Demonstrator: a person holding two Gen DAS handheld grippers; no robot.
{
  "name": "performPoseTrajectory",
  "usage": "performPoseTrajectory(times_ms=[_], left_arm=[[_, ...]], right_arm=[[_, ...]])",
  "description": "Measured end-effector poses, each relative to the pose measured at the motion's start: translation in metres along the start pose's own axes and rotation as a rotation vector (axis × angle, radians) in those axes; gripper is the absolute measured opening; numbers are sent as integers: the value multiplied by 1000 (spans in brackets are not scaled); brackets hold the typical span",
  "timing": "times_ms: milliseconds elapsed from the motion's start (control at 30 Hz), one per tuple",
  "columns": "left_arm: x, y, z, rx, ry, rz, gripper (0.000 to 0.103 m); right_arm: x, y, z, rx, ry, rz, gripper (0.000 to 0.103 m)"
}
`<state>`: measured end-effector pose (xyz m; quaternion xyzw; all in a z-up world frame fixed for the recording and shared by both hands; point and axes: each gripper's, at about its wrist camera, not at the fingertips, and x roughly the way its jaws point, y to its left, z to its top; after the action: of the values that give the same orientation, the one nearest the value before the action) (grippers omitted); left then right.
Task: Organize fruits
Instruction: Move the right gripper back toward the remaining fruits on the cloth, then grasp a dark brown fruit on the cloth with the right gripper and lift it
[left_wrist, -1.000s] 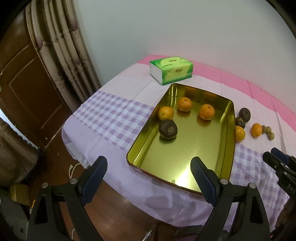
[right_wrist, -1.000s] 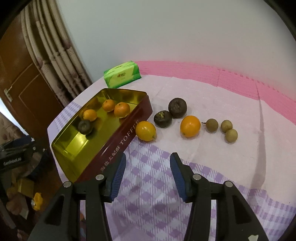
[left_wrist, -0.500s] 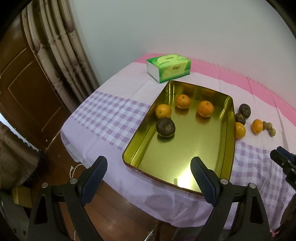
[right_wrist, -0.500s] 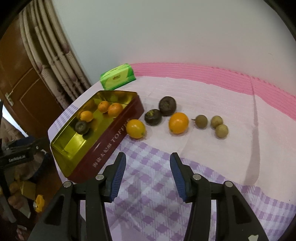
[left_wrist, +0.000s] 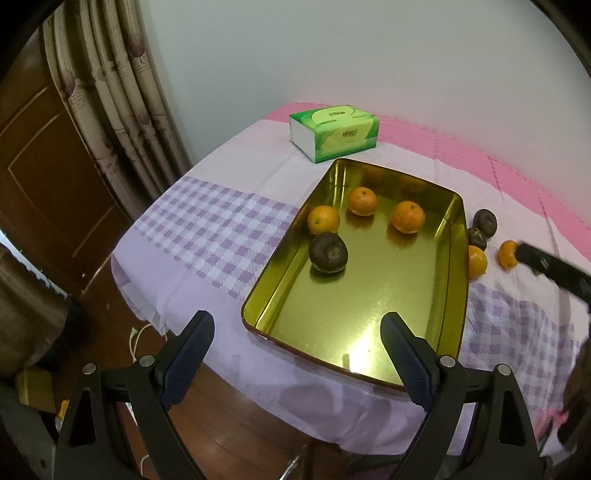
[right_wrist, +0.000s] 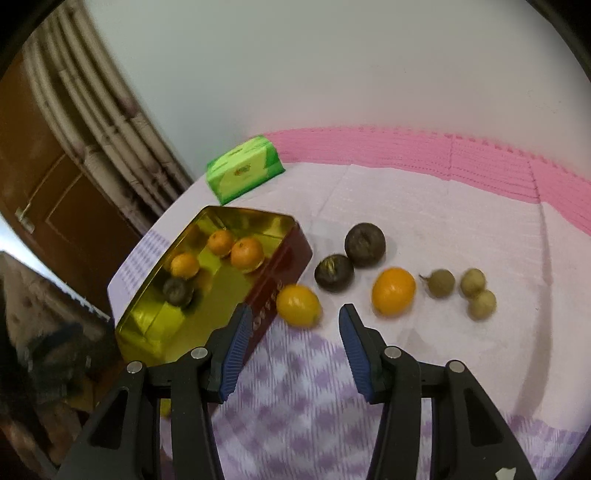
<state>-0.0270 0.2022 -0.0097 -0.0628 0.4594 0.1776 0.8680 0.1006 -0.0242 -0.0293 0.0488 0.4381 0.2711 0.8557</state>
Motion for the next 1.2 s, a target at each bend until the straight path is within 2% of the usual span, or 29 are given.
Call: performPoseTrajectory(times_ms=[100,200,267,400,567,633,733,800,900,967,1067,1200], left_arm=[[3,-2,0,7,13,-6,91],[5,-2,0,10,23,-11,91],[6,-2,0,9,28,-16,91],[9,-2,0,12,38,-21,91],[12,-3,-1,15,52,-35,91],[13,-3,0,16,55,-34,91],[14,-3,0,16,60,-33,91],[14,-3,-1,18,60,-30,91],[13,-3,-1,23,57,-33,91],[12,-5,-2,36,49,-32,91],[8,-11,-3,64,29,-34,91],[-5,-23,-6,112,-31,-49,91]], right_arm=[[21,6,13,-5,33,-18,36],[42,5,21,10,81,-74,30],[51,-1,25,52,96,-65,30],[71,-6,32,73,138,-115,30],[89,-9,35,37,183,-210,33],[97,-13,33,43,210,-200,36],[104,-9,33,-9,206,-219,29],[97,-12,33,-2,193,-182,24],[70,-13,33,-6,136,-140,24],[37,-19,27,1,81,-115,24],[-11,-43,10,12,11,-170,24],[-47,-108,-24,83,14,-308,24]])
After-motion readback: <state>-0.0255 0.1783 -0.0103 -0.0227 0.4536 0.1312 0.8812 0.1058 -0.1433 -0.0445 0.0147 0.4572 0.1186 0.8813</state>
